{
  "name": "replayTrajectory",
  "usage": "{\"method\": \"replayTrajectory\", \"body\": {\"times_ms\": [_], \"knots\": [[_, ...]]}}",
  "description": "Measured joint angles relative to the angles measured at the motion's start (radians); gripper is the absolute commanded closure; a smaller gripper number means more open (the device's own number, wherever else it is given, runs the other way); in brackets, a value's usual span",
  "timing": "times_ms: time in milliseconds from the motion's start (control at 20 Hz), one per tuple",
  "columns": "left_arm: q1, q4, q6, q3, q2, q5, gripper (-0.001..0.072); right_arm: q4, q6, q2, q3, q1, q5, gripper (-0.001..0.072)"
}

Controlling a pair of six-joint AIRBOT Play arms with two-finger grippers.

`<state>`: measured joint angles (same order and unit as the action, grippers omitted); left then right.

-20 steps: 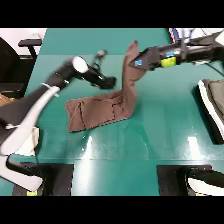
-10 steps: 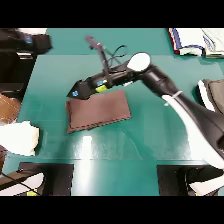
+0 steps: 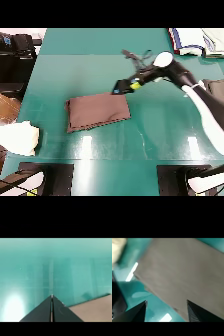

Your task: Fold the shirts.

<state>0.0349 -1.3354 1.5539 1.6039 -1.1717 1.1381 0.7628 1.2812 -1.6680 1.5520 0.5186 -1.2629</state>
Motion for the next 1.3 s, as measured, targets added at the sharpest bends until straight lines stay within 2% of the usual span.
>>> {"method": "replayTrajectory", "body": {"times_ms": [200,450,500,550,700,750,900,950,1100,1300], "knots": [[0.002,0.019,-0.001,0.000,0.001,0.003,0.0679,0.062,0.044,0.032,-0.179,-0.142,0.012,0.0017],[0.001,0.044,-0.002,0.000,0.001,0.000,0.0679,0.034,0.060,0.017,-0.298,-0.157,0.098,0.0019],[0.000,0.047,-0.002,0.000,0.001,0.000,0.0679,0.013,0.061,0.002,-0.307,-0.146,0.117,0.0037],[0.000,0.051,-0.002,0.000,0.001,0.000,0.0679,-0.018,0.061,-0.014,-0.312,-0.134,0.126,0.0125],[0.000,0.058,-0.002,0.000,0.001,0.000,0.0679,-0.100,0.051,-0.074,-0.296,-0.085,0.144,0.0145],[0.000,0.061,-0.002,0.000,0.001,0.000,0.0679,-0.113,0.048,-0.096,-0.275,-0.066,0.147,0.0252],[0.000,0.089,-0.002,-0.005,0.001,0.003,0.0680,-0.103,0.041,-0.151,-0.191,-0.015,0.166,0.0671],[-0.003,0.103,-0.005,-0.007,0.001,0.006,0.0680,-0.107,0.040,-0.161,-0.162,-0.005,0.169,0.0695],[-0.036,0.128,-0.011,-0.011,0.001,0.005,0.0680,-0.098,0.035,-0.169,-0.081,-0.001,0.164,0.0696],[-0.126,0.141,-0.015,-0.013,0.002,-0.003,0.0680,0.005,0.062,-0.099,-0.009,-0.118,0.150,0.0696]]}}
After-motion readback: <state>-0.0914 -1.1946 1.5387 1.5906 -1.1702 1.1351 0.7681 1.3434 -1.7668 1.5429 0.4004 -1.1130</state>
